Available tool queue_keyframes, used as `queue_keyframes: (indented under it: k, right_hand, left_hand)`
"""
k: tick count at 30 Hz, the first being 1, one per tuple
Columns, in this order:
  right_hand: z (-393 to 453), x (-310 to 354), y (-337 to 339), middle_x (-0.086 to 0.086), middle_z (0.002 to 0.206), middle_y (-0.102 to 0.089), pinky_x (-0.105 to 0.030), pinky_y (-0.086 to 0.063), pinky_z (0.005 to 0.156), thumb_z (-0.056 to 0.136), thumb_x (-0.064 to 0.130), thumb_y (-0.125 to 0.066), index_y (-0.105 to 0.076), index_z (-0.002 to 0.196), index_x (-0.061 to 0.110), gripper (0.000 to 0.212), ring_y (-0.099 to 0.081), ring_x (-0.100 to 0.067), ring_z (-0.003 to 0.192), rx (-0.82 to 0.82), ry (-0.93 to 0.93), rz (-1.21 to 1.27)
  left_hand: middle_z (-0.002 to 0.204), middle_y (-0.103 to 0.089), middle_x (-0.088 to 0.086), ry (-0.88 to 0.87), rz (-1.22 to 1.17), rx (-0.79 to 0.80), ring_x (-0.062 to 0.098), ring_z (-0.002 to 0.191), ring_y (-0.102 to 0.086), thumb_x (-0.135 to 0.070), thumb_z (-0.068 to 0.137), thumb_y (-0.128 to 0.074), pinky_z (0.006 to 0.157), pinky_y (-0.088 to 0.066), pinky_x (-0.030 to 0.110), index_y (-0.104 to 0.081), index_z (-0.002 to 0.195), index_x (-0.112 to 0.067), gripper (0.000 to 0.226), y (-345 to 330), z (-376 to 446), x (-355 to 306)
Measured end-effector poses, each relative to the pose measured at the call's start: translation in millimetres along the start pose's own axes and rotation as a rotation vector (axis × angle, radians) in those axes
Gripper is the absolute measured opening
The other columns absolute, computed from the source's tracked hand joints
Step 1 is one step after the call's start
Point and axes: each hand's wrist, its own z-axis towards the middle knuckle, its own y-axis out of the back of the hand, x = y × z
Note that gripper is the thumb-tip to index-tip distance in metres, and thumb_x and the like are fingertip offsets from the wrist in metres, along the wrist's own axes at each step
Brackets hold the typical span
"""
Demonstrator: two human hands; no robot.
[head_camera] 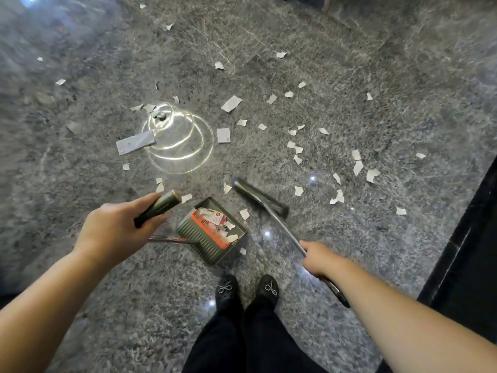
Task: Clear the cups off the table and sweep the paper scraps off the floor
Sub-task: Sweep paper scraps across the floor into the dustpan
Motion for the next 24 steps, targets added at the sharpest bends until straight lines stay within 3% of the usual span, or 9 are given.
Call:
queue_keyframes:
  k: [4,7,10,14,18,21,24]
  right_hand:
    - [-4.1,7.2,-20.9,-0.014,0.134,-0.052,-0.017,-0.033,0.046,0.094,0.005,-0.037,-0.032,0.148,0.031,0.061,-0.051,-0.019,0.077,0.094,0.079,-0.021]
    - [-15.2,9.4,-26.2,-0.005,0.1,-0.061,-0.017,-0.036,0.042,0.093,0.008,-0.041,-0.04,0.142,0.032,0.055,-0.051,-0.015,0.064,0.121,0.116,0.051]
    - [-22.4,10.1,-23.3,-0.001,0.074,-0.051,-0.022,-0.039,0.04,0.09,0.006,-0.041,-0.044,0.14,0.032,0.056,-0.048,-0.015,0.053,0.147,0.134,0.143]
    - [-35.0,2.7,-12.6,-0.002,0.074,-0.053,-0.023,-0.039,0.042,0.091,0.007,-0.043,-0.034,0.147,0.032,0.062,-0.048,-0.017,0.051,0.137,0.153,0.202]
    - [-46.2,-1.9,-6.6,0.006,0.062,-0.054,-0.024,-0.036,0.042,0.091,0.006,-0.042,-0.04,0.143,0.03,0.057,-0.045,-0.015,0.047,0.072,0.168,0.253]
    - [-40.8,5.7,5.9,0.003,0.078,-0.055,-0.018,-0.036,0.04,0.092,0.007,-0.043,-0.036,0.146,0.029,0.059,-0.046,-0.012,0.05,0.011,0.181,0.211]
    - [-20.4,27.8,22.9,-0.004,0.087,-0.055,-0.021,-0.037,0.045,0.093,0.01,-0.044,-0.047,0.138,0.02,0.047,-0.048,-0.015,0.056,-0.047,0.209,0.11]
  left_hand:
    - [0.07,-0.07,0.005,0.018,-0.02,-0.073,0.032,0.063,-0.066,-0.05,0.072,-0.06,0.058,-0.044,0.031,-0.07,0.114,-0.029,0.048,-4.5,-7.5,-2.9]
    - [0.071,-0.071,0.003,0.025,-0.022,-0.095,0.03,0.062,-0.067,-0.05,0.072,-0.058,0.057,-0.046,0.032,-0.07,0.115,-0.027,0.049,-8.6,-12.1,-7.1]
    - [0.07,-0.071,0.0,0.006,-0.001,-0.101,0.028,0.059,-0.066,-0.055,0.074,-0.053,0.054,-0.045,0.029,-0.069,0.113,-0.028,0.05,-10.4,-16.4,-8.0]
    - [0.068,-0.07,0.001,0.031,-0.005,-0.098,0.028,0.057,-0.066,-0.05,0.073,-0.058,0.053,-0.046,0.03,-0.07,0.112,-0.027,0.047,-8.7,-19.4,-10.4]
    - [0.07,-0.071,0.007,0.094,-0.057,-0.146,0.032,0.06,-0.067,-0.046,0.072,-0.061,0.055,-0.048,0.033,-0.071,0.112,-0.024,0.047,-3.1,-29.6,-11.1]
    - [0.071,-0.071,0.008,0.151,-0.076,-0.185,0.032,0.061,-0.066,-0.046,0.073,-0.059,0.055,-0.045,0.032,-0.07,0.111,-0.026,0.045,3.7,-37.4,-3.6]
    - [0.073,-0.071,0.009,0.187,-0.073,-0.213,0.033,0.063,-0.067,-0.048,0.075,-0.059,0.057,-0.05,0.036,-0.065,0.111,-0.031,0.04,11.0,-41.1,3.5]
